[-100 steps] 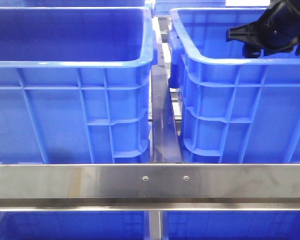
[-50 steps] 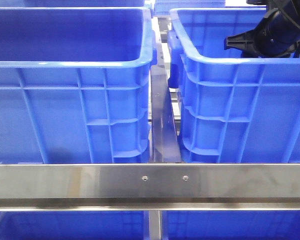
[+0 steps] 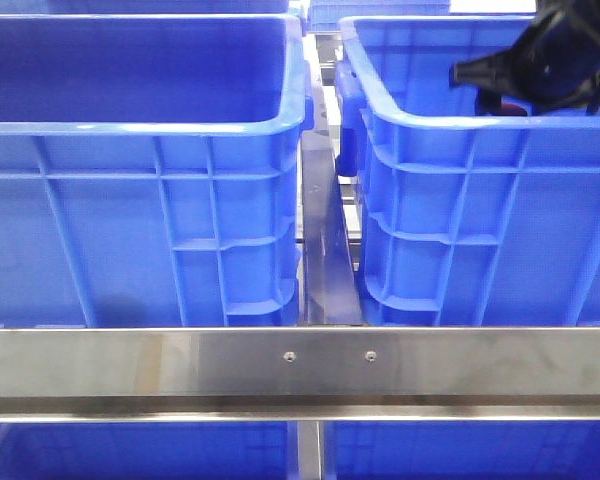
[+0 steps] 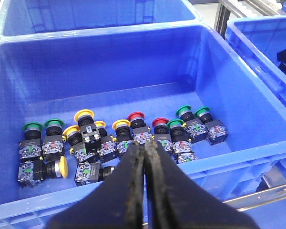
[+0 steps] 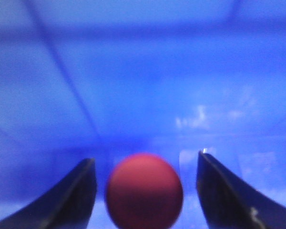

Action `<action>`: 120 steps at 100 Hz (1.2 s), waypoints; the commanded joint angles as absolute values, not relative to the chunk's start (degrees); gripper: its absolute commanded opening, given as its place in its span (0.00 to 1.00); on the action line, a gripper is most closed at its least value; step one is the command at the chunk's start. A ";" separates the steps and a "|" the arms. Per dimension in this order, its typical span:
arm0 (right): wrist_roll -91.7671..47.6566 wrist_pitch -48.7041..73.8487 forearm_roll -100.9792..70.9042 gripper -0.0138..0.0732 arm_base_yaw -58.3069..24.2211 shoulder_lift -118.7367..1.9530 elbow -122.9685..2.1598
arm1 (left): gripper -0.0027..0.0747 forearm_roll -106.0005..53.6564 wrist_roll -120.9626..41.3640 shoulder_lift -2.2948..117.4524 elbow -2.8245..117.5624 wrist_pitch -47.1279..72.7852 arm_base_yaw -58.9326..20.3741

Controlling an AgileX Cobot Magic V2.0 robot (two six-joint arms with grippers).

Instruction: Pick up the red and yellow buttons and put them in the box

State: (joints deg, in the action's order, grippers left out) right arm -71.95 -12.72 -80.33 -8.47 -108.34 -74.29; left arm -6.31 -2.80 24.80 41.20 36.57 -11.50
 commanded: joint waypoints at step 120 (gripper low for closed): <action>-73.67 -4.23 -80.32 0.47 -8.33 -31.85 -30.84 | 0.01 -7.05 -2.33 25.18 42.63 32.55 -11.43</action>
